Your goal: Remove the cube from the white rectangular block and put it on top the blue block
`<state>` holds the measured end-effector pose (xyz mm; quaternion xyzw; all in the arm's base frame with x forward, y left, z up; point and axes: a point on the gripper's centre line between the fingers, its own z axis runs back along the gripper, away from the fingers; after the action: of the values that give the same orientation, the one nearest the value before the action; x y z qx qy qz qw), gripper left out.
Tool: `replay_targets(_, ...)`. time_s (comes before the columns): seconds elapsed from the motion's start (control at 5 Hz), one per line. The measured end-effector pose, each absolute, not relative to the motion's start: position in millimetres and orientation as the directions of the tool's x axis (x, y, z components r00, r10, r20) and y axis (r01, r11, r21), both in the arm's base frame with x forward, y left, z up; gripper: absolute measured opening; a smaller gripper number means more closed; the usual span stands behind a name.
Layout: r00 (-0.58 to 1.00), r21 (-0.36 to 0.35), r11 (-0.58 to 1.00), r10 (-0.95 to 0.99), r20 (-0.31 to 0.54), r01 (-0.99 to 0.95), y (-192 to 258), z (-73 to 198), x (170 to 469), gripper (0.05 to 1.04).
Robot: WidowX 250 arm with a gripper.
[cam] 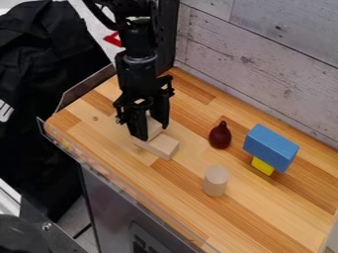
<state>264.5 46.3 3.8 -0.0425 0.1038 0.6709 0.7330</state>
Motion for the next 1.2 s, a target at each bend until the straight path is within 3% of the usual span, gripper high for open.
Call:
replay_targets(0.4,0.115,-0.1,0.102,0.985,-0.13,-0.99,-3,68,298,0.576)
replay_targets(0.6,0.274,-0.182,0.254,0.957,-0.093,-0.95,-53,99,318,0.576)
replay_targets(0.8,0.354,-0.18,0.337,0.932,-0.073,-0.924,-79,109,325,0.576)
replay_targets(1.2,0.372,-0.131,0.356,0.919,-0.133,-0.925,-104,91,328,0.576)
